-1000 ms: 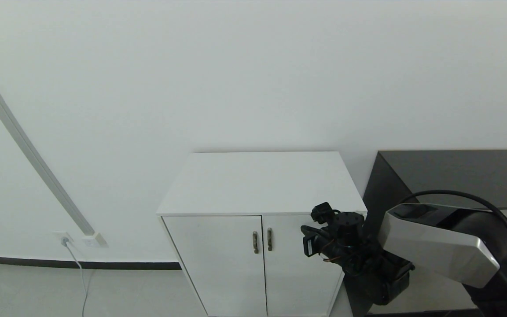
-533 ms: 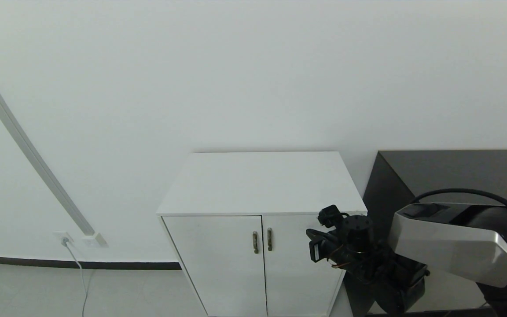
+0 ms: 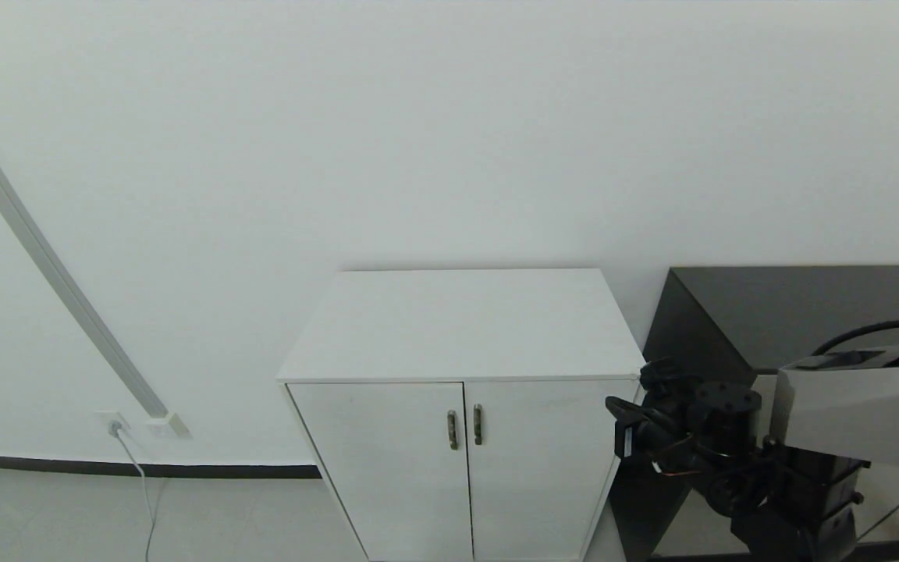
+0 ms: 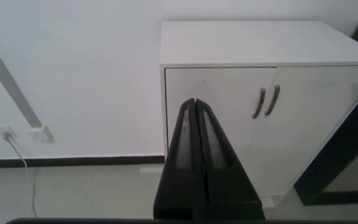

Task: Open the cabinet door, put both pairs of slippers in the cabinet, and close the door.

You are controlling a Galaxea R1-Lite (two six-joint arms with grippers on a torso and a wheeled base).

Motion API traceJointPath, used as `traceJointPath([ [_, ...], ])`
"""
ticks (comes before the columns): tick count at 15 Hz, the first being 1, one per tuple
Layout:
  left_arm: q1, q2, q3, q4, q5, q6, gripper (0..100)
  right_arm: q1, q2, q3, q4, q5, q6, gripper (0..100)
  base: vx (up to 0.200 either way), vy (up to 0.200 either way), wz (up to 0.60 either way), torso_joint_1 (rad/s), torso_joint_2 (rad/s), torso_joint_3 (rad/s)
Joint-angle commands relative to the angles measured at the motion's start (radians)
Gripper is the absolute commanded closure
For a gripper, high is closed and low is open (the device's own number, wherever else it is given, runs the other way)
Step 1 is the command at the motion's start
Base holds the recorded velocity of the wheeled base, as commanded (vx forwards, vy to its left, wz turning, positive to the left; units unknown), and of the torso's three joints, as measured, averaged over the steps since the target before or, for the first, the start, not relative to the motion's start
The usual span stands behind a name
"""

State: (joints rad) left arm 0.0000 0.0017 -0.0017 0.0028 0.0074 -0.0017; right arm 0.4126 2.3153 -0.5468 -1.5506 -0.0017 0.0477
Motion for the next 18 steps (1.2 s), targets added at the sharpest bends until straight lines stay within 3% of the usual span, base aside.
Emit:
traceJointPath([
  [1, 0.000, -0.002, 0.000, 0.000, 0.000, -0.001, 100, -0.101, -0.070, 0.076, -0.012, 0.002, 0.000, 100, 0.000, 0.000, 0.00, 0.000, 0.00, 0.000],
  [5, 0.000, 0.000, 0.000, 0.000, 0.000, 0.000, 100, -0.199, -0.168, 0.194, -0.020, 0.019, 0.001, 100, 0.000, 0.000, 0.00, 0.000, 0.00, 0.000],
  [14, 0.000, 0.000, 0.000, 0.000, 0.000, -0.001, 100, -0.236, -0.467, 0.453, -0.020, 0.025, 0.000, 100, 0.000, 0.000, 0.00, 0.000, 0.00, 0.000],
  [18, 0.000, 0.000, 0.000, 0.000, 0.000, 0.000, 100, -0.342, -0.600, 0.547, -0.020, 0.029, -0.003, 100, 0.000, 0.000, 0.00, 0.000, 0.00, 0.000],
])
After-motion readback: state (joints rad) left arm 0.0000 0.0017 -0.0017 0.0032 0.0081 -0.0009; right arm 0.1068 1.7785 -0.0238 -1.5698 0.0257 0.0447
